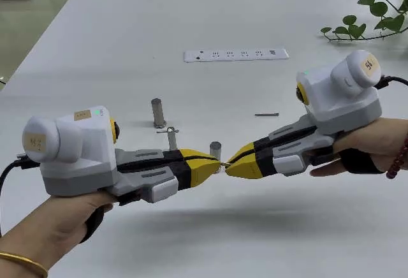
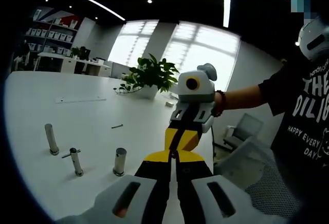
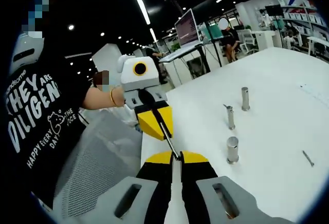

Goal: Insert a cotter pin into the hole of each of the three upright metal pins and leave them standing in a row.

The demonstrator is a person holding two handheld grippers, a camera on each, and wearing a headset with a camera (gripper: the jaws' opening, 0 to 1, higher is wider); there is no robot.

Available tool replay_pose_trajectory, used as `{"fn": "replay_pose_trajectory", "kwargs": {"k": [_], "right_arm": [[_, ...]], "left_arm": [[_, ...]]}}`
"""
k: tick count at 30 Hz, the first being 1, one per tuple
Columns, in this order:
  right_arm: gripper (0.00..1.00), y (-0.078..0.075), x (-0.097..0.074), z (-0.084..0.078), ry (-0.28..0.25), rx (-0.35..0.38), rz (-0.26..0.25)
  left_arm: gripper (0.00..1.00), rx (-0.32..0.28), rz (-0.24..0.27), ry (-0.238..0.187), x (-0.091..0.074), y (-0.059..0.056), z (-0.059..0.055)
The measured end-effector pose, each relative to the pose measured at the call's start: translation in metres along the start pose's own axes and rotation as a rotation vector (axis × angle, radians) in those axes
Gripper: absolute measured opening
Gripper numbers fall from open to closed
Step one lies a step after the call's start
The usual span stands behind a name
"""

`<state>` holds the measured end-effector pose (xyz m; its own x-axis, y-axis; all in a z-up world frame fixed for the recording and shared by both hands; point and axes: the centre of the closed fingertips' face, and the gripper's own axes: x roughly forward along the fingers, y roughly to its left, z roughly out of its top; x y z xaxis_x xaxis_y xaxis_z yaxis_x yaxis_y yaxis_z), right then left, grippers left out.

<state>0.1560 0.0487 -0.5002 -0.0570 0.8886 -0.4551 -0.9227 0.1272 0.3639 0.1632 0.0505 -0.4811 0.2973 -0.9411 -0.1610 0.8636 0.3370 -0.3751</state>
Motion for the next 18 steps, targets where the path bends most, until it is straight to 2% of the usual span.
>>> {"fn": "replay_pose_trajectory", "kwargs": {"k": [7,9,13,15,18], "right_arm": [[0.00,0.005,0.000,-0.005,0.056,-0.106,-0.010],[0.00,0.005,0.000,-0.008,0.086,-0.149,-0.017],[0.00,0.005,0.001,-0.013,0.141,-0.221,-0.025],[0.00,0.004,0.002,-0.014,0.145,-0.221,-0.033],[0.00,-0.002,0.000,-0.018,0.190,-0.266,-0.058]], "left_arm": [[0.00,0.009,-0.019,0.021,0.000,-0.004,-0.005],[0.00,0.020,-0.017,0.036,0.001,-0.004,-0.008],[0.02,0.033,-0.003,0.059,0.003,-0.002,-0.012],[0.02,0.044,0.008,0.066,0.003,-0.001,-0.014],[0.03,0.060,0.030,0.085,0.005,0.004,-0.017]]}}
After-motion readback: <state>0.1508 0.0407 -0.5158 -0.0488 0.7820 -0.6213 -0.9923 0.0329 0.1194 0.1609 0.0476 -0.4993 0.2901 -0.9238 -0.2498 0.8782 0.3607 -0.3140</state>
